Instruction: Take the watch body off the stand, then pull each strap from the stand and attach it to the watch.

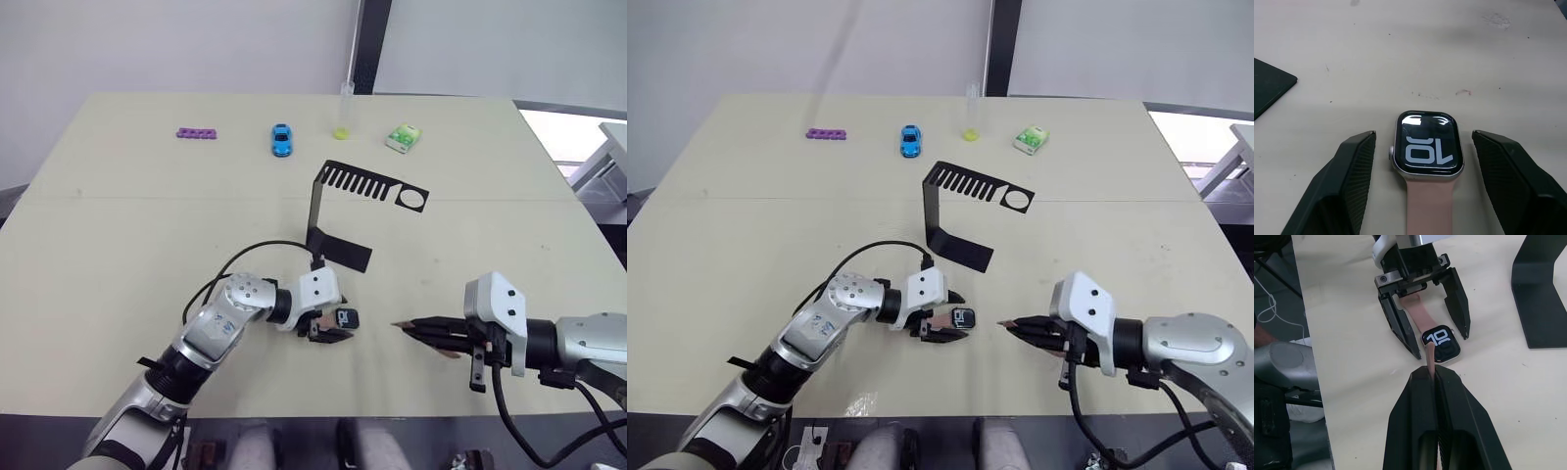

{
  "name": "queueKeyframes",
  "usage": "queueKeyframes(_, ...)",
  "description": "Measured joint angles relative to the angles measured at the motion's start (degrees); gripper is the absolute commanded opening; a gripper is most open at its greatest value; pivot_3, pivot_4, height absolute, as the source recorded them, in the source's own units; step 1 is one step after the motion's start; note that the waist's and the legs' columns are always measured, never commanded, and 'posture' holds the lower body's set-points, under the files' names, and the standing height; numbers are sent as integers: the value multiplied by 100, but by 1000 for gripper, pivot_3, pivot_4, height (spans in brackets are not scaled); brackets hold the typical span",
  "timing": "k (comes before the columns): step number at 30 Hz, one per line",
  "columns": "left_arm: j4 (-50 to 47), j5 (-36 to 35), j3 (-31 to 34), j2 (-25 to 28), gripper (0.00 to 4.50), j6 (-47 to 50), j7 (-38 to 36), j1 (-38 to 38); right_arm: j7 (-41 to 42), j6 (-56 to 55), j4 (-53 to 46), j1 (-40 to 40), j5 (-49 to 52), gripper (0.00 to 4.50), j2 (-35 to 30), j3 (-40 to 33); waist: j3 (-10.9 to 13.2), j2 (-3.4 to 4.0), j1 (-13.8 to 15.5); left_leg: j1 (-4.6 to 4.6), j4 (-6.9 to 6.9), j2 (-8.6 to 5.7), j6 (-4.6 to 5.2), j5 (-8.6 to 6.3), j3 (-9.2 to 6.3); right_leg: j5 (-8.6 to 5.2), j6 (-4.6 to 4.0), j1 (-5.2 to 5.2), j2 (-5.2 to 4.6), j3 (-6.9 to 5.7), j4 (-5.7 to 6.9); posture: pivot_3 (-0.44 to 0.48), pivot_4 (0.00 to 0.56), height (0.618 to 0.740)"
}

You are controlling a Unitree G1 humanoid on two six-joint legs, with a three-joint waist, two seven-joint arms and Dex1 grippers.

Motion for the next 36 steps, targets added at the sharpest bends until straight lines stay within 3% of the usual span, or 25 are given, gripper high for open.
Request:
queueKeyframes(10,-10,35,-7,-22,3681,71,-29,3,-1,68,0,-2,-1,0,35,27,0,0,3,1,7,0,0,0,0,0,0,0,0,0,24,0,150,740)
queueKeyframes(12,-19,39,-16,-46,3134,103,-21,3,-1,99,0,-1,-1,0,35,27,0,0,3,1,8,0,0,0,0,0,0,0,0,0,24,0,150,740)
queueKeyframes(16,-30,38,-31,-93,1573,165,2,7,-2,108,-4,6,-4,0,39,26,-1,-1,5,1,9,-1,0,0,0,0,0,0,0,0,24,0,150,740)
queueKeyframes(23,64,-133,37,-165,1596,589,-119,-155,-44,100,-165,79,-111,0,96,-79,-2,-1,23,0,15,-1,0,0,0,0,0,0,1,0,27,0,150,740)
queueKeyframes(30,957,-1459,929,-412,1596,2837,-601,-1096,-71,-251,-384,91,-779,0,99,-158,-1,-1,80,-6,42,0,0,-2,0,-1,0,-3,10,-1,35,0,150,740)
queueKeyframes(36,1488,-2307,1270,-420,1596,4149,-901,-1575,-156,-807,-412,-252,-1726,0,128,392,-1,-1,105,-9,53,0,-1,-5,-1,-1,0,-4,10,-1,45,0,150,740)
